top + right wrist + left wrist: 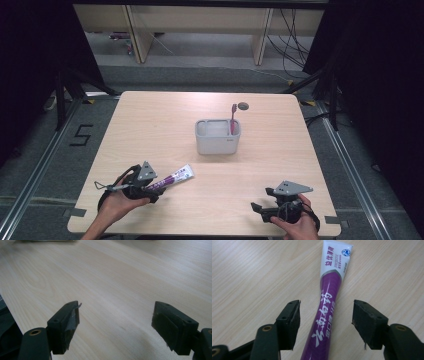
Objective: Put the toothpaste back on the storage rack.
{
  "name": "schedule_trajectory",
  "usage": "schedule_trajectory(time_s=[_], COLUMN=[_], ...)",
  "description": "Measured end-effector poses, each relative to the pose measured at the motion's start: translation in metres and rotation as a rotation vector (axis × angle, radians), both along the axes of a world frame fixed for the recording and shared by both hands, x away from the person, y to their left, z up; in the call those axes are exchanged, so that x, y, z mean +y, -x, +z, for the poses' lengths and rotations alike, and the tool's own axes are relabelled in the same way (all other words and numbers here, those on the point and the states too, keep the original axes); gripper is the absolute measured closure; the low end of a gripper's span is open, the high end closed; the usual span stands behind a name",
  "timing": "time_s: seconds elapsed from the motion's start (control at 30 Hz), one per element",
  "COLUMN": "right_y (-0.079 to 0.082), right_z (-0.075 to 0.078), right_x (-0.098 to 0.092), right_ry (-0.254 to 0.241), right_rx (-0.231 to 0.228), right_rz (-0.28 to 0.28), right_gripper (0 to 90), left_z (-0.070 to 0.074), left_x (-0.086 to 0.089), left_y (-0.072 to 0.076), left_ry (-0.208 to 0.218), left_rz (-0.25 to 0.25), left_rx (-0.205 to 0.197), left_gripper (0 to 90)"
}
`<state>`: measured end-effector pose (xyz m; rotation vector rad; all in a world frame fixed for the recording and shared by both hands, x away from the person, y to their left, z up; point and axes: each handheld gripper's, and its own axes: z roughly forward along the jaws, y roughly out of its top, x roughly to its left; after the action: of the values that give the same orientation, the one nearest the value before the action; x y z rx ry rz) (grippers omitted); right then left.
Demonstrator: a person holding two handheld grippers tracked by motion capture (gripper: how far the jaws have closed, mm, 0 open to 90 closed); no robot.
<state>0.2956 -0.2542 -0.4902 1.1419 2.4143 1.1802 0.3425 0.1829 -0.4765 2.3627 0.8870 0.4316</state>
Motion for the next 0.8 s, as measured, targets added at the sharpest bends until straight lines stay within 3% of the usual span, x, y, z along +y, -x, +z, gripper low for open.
schedule_trajectory(time_s=[0.03,0.07,0.13,0.2,0.23,0.27,0.3,0.67,0.8], right_y=[0.000,0.001,0.000,0.000,0.000,0.001,0.000,0.000,0.001], right_z=[0.000,-0.001,0.000,0.000,0.000,0.000,0.000,0.000,0.000], right_x=[0.000,0.001,0.000,0.000,0.001,0.001,0.000,0.000,0.001], right_ry=[0.005,-0.008,0.007,0.004,-0.005,-0.004,0.007,0.002,0.003], right_rx=[-0.005,0.023,-0.003,-0.002,0.006,0.015,-0.008,-0.007,0.002], right_rz=[-0.003,-0.008,-0.001,0.002,0.006,-0.008,0.006,0.008,0.010], right_gripper=[22.9,22.9,22.9,23.0,23.0,23.0,23.1,23.2,23.3], left_z=[0.001,0.002,0.003,0.004,0.002,0.003,0.003,0.003,0.002], left_x=[-0.002,-0.003,-0.008,-0.009,-0.013,-0.014,-0.017,-0.024,-0.028], left_y=[-0.002,-0.004,-0.007,-0.010,-0.011,-0.014,-0.017,-0.030,-0.034], left_ry=[-0.012,-0.049,-0.075,-0.100,-0.110,-0.132,-0.153,-0.213,-0.244], left_rz=[-0.012,-0.029,-0.048,-0.078,-0.068,-0.090,-0.106,-0.141,-0.157], left_rx=[0.015,0.030,0.053,0.048,0.074,0.083,0.096,0.136,0.171], left_gripper=[41.3,42.1,44.2,46.7,46.7,48.6,52.1,63.6,65.5])
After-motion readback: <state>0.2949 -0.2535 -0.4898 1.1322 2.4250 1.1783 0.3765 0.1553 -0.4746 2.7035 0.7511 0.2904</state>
